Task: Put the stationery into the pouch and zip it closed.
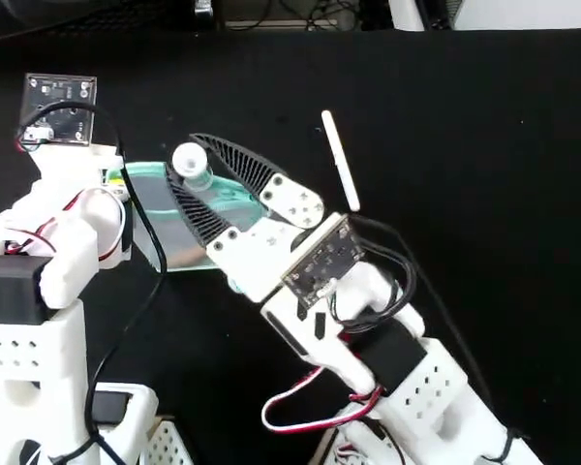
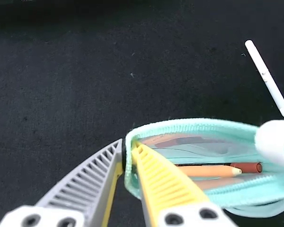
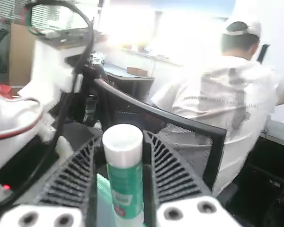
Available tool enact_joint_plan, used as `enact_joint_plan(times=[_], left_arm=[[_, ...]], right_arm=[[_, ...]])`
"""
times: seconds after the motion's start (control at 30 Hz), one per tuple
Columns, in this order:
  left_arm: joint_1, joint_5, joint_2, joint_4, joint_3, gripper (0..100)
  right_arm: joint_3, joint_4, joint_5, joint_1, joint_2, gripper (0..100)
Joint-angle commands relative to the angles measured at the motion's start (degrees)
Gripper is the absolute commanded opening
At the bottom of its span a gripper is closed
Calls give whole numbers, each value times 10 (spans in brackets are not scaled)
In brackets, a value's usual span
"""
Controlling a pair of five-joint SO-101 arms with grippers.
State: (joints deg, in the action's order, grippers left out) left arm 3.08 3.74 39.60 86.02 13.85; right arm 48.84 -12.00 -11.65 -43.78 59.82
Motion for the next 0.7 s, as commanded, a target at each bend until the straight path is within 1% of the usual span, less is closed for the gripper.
enact_joint_plan(times=[0.0, 0.2, 0.33, 0.47, 0.57, 0.67], left_arm=[[6, 0, -9, 4, 53, 30], [7, 0, -9, 4, 53, 30], [8, 0, -9, 4, 53, 30], [8, 0, -9, 4, 54, 30], [8, 0, -9, 4, 54, 30], [8, 0, -9, 4, 54, 30]], right_arm=[[19, 1, 5, -20, 0, 13], [7, 0, 4, -49, 3, 13], [36, 0, 2, -47, -23, 13], [46, -5, 2, -25, -31, 15], [11, -74, 4, -8, -36, 36], [-56, -193, 5, -5, -36, 147]])
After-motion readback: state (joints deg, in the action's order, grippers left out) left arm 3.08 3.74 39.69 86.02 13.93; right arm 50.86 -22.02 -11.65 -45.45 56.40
